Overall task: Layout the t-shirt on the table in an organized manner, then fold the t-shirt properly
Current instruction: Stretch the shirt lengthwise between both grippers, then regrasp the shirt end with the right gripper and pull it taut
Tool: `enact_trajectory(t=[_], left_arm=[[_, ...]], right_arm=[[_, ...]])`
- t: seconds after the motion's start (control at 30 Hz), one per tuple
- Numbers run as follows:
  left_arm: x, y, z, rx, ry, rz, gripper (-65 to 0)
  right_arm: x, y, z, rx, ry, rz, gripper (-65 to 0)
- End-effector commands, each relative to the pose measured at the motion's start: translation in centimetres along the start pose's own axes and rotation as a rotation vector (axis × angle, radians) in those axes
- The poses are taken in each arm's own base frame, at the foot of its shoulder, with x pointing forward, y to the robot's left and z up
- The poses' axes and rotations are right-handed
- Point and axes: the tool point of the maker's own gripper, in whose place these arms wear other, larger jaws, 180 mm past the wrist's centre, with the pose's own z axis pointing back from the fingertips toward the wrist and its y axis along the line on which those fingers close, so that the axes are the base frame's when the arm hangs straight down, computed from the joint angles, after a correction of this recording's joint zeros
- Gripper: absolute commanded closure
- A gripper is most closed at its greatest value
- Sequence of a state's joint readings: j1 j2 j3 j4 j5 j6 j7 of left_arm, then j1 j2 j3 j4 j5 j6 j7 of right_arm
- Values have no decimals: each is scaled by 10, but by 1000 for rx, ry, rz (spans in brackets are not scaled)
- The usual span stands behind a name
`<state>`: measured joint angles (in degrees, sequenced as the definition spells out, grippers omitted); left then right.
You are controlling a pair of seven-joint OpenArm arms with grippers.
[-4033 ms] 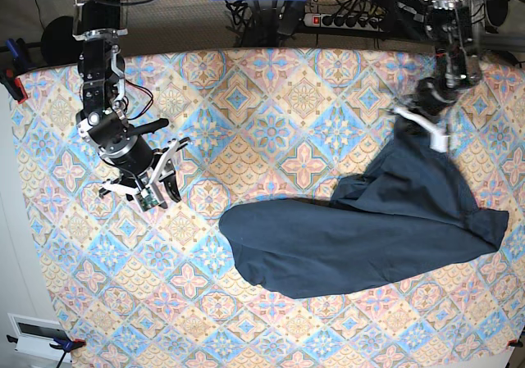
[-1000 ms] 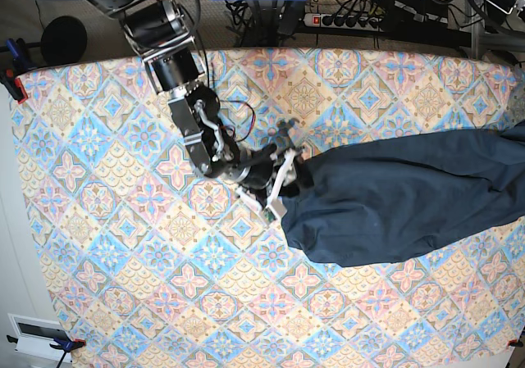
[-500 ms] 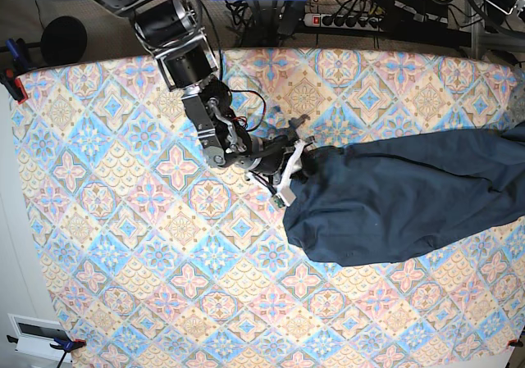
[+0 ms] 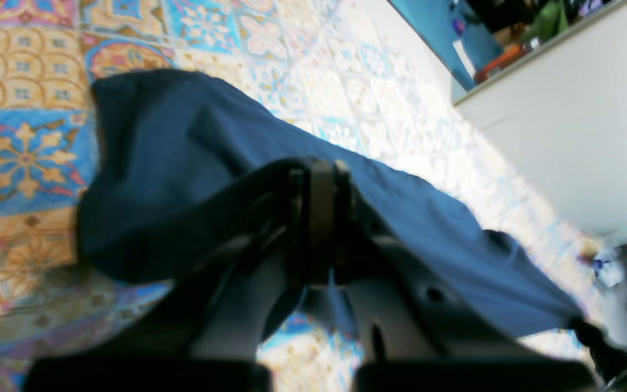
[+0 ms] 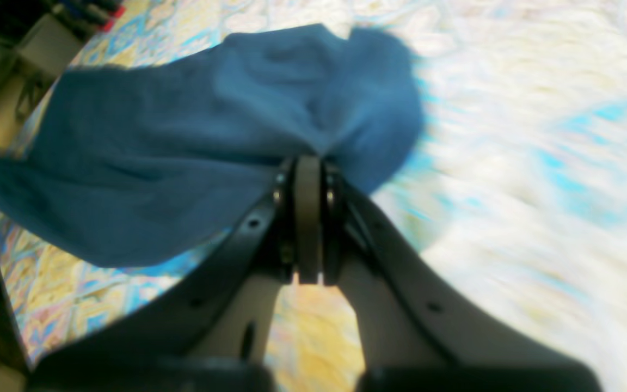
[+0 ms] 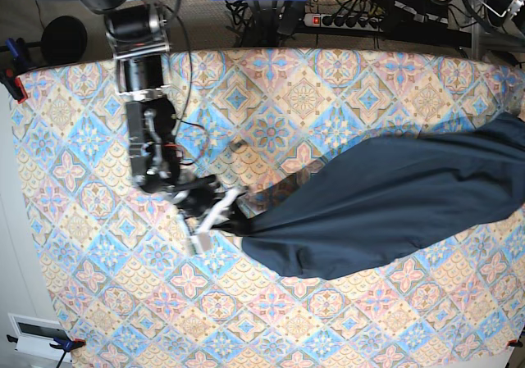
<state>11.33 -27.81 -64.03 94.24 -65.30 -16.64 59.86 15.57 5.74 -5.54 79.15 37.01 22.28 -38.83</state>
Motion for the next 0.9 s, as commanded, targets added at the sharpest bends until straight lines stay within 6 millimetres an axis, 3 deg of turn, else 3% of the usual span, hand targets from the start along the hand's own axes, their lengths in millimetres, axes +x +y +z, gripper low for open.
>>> enact_trajectory(t=[0.0, 0.23, 0.33, 0.4, 0.5, 0.6, 0.8, 0.87], left_arm=[[15, -23, -2, -65, -32, -61, 0], [-14, -77, -22, -189, 67, -158, 0], [-14, -79, -25, -193, 63, -155, 0], [-11, -69, -35, -183, 53, -99, 0], [-16, -35, -55, -110, 70, 3, -1], [-34, -22, -70, -60, 133, -1, -1], [-86, -33, -97, -24, 224, -135, -2], [-104, -42, -108, -24, 252, -224, -2]], right_arm=[[35, -9, 11, -6, -102, -5, 0], [83, -101, 95, -166, -238, -85, 0], [99, -122, 121, -216, -273, -74, 0], [102, -135, 132, -252, -272, -63, 0], [115, -146, 130, -261, -276, -72, 0], [104, -153, 115, -269, -216, -85, 0], [70, -179, 93, -396, -6, 49, 0], [64, -170, 69, -397, 4, 88, 0]])
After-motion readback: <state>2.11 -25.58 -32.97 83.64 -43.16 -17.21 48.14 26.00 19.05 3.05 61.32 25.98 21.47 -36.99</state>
